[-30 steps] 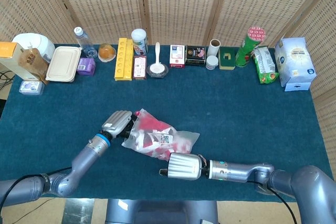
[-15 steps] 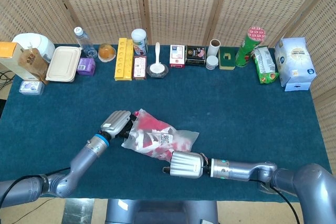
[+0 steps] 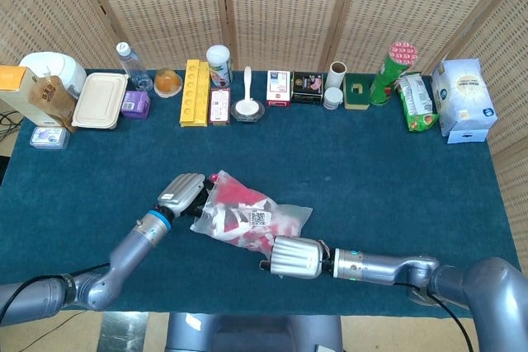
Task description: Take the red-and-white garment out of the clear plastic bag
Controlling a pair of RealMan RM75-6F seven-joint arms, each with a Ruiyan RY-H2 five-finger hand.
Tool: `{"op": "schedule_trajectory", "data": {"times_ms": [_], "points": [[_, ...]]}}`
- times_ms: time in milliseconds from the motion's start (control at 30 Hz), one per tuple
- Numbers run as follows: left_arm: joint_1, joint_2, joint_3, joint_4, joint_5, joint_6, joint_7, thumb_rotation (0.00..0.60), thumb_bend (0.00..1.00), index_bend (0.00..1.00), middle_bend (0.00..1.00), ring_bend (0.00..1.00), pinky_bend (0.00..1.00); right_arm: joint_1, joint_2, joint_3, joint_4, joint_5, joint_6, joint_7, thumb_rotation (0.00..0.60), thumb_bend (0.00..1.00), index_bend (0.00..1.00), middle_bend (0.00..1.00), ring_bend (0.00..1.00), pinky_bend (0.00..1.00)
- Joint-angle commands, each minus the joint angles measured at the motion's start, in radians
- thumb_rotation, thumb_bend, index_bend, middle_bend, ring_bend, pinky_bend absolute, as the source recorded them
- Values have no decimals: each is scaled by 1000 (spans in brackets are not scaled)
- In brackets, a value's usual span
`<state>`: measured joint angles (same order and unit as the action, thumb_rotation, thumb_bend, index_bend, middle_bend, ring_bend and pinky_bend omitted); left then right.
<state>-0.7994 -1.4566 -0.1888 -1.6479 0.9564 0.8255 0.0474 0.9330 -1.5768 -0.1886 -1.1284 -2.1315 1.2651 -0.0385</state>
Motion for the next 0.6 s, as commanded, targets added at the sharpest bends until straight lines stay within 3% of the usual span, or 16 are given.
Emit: {"op": "schedule_trajectory", "data": {"times_ms": [33,600], "points": [[-2,-3,0,4,-5,-2,1,600,483,900,1000,1000,1000,1,1,1,-3,0,3,-3,600,42,498,976,1000,1000],[-14,-1,-6,-18,-34,-4,19,600,483,900,1000,1000,1000,27,-35,11,16,24,-51,-10,600,30,491,972,1000,1000]]}}
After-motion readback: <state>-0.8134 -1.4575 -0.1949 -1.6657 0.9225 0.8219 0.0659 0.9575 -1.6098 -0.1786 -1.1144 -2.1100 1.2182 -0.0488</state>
